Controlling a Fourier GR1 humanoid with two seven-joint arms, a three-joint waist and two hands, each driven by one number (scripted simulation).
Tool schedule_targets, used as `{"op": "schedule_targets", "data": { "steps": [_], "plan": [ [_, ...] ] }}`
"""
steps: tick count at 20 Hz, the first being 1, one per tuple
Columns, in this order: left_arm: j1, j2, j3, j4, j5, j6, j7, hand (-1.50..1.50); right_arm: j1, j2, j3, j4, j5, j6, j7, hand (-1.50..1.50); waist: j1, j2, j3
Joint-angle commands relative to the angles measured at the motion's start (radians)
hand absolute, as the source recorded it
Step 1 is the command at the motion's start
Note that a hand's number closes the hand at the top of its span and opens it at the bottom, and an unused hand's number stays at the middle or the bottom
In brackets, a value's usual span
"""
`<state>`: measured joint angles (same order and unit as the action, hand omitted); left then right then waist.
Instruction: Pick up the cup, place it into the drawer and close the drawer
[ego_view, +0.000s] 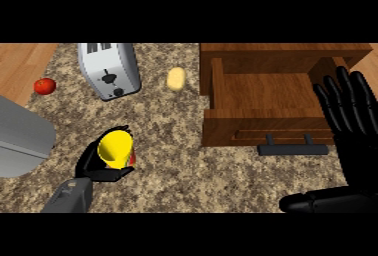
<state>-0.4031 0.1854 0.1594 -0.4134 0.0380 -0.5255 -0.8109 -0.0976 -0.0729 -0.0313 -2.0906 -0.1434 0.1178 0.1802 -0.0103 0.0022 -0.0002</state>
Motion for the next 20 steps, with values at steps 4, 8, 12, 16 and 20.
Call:
{"op": "schedule_targets", "data": {
  "steps": [4,8,12,16,20],
  "plan": [
    [0.003,-0.038,-0.018,-0.026,0.012,-0.109,-0.154,1.50,-0.020,-0.014,-0.018,-0.012,-0.021,0.001,0.029,-1.50,-0.001,0.001,-0.002],
    [0.005,-0.021,-0.017,-0.065,0.016,-0.067,-0.197,1.50,-0.060,-0.011,-0.017,0.019,-0.007,-0.011,0.023,-1.50,0.007,0.000,-0.002],
    [0.050,-0.047,0.022,-0.112,0.049,0.080,-0.218,1.50,0.005,-0.010,-0.006,0.015,0.006,0.012,-0.014,-1.50,0.008,-0.001,0.000],
    [0.056,-0.056,0.138,-0.147,0.139,0.262,-0.209,1.50,0.006,-0.035,-0.053,0.018,-0.040,0.038,-0.026,-1.50,0.016,-0.002,0.000],
    [0.076,-0.083,0.118,-0.215,0.152,0.244,-0.216,1.50,-0.004,-0.030,-0.049,-0.019,-0.042,0.012,0.032,-1.50,0.011,-0.003,0.000]
  ]
}}
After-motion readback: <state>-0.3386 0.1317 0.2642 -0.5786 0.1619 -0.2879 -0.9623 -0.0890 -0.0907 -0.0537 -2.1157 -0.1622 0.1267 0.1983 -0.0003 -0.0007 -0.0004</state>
